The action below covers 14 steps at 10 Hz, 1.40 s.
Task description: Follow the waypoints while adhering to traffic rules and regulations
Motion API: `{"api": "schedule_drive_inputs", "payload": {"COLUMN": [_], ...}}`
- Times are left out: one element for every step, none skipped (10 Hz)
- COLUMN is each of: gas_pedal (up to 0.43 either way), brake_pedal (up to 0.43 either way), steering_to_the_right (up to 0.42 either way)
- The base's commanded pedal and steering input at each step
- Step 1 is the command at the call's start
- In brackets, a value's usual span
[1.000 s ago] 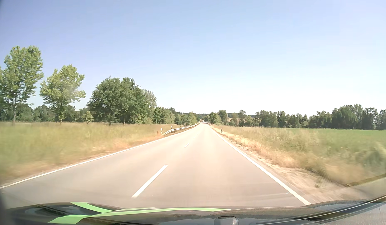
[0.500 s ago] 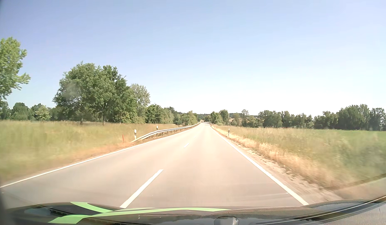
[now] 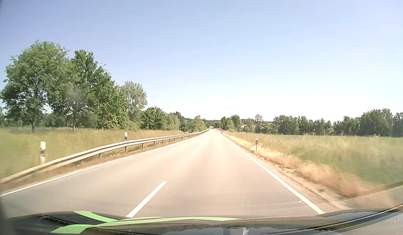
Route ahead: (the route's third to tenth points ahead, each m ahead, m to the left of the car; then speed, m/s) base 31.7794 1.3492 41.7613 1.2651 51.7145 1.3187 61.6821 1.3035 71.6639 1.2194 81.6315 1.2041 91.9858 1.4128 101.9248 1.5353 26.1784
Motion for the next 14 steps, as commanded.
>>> {"api": "schedule_drive_inputs", "payload": {"gas_pedal": [0.268,0.280,0.287,0.287,0.287,0.287,0.287,0.280,0.260,0.260,0.268,0.280,0.280,0.287], "brake_pedal": [0.000,0.000,0.000,0.000,0.000,0.000,0.000,0.000,0.000,0.000,0.000,0.000,0.000,0.000], "steering_to_the_right": [-0.003,-0.003,-0.002,-0.001,-0.001,0.000,-0.001,-0.001,0.000,-0.001,0.000,0.000,0.000,0.000]}}
